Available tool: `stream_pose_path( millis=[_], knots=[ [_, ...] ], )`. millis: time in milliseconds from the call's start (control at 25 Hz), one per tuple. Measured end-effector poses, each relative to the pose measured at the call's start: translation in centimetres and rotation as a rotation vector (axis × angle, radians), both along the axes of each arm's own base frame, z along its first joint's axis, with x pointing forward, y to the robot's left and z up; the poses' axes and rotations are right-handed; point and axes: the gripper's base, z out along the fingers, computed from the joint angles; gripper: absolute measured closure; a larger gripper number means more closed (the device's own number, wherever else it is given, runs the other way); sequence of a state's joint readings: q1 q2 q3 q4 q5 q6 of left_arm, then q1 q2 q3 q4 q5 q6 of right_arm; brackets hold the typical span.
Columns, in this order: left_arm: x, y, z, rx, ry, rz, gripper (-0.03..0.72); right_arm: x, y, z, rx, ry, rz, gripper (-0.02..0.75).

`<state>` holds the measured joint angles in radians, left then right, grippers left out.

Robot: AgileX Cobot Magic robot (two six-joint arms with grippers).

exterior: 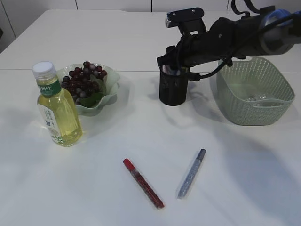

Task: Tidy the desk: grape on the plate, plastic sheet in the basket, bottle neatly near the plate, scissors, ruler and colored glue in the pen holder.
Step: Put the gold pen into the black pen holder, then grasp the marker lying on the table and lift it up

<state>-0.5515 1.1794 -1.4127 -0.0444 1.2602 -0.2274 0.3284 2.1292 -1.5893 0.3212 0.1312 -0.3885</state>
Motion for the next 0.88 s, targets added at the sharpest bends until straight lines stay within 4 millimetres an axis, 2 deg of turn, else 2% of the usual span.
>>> stream_pose_path(
  millis=[120, 360, 520, 680, 760, 880],
  knots=[
    [0.0, 0.0, 0.0, 0.001, -0.001, 0.0, 0.393, -0.2, 0.3, 1.1, -0.002, 0.055, 0.031, 0.356],
    [0.0, 0.0, 0.0, 0.001, -0.001, 0.0, 0.393, -1.6, 0.5, 7.1, 0.023, 0.093, 0.098, 0.356],
    [0.0, 0.0, 0.0, 0.001, -0.001, 0.0, 0.393, -2.9, 0.6, 9.5, 0.003, 0.196, 0.168, 0.356],
    [0.0, 0.0, 0.0, 0.001, -0.001, 0.0, 0.393, -5.0, 0.6, 10.9, -0.054, 0.407, 0.271, 0.356],
    [0.0, 0.0, 0.0, 0.001, -0.001, 0.0, 0.393, -6.0, 0.5, 10.9, -0.086, 0.519, 0.314, 0.356],
    [0.0, 0.0, 0.0, 0.001, -0.001, 0.0, 0.393, -6.4, 0.3, 10.9, -0.089, 0.577, 0.292, 0.356]
  ],
)
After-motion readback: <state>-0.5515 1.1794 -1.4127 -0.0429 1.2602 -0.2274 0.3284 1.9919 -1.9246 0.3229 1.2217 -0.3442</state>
